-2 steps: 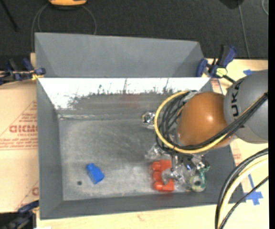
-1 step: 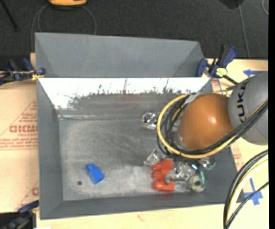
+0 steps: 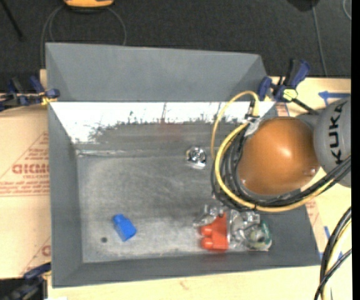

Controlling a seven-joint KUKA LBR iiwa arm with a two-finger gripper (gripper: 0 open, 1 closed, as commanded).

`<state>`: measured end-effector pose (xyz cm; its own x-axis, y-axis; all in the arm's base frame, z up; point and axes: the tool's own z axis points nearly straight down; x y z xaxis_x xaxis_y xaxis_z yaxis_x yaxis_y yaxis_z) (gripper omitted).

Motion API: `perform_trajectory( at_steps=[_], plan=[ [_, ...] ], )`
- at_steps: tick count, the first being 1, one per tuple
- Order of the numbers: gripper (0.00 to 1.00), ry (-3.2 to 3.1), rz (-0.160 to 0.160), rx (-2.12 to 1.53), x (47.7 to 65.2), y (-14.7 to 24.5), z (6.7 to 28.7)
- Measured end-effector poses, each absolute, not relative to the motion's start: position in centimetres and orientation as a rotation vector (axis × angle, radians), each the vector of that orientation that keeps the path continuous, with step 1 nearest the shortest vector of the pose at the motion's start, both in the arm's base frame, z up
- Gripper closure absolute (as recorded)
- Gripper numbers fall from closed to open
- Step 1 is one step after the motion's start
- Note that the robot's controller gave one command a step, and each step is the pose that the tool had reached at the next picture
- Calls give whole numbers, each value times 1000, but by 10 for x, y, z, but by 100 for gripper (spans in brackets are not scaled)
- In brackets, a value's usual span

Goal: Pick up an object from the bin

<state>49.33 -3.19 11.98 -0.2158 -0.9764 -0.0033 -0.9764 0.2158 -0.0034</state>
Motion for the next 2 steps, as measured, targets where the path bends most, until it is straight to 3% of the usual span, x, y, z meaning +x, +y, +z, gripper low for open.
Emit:
perform_trajectory(
  at_steps=[1, 2],
  plan=[
    [0, 1820, -5, -2554, 497, -32, 73],
    [0, 1829, -2, -2549, 499, -31, 75]
  ],
)
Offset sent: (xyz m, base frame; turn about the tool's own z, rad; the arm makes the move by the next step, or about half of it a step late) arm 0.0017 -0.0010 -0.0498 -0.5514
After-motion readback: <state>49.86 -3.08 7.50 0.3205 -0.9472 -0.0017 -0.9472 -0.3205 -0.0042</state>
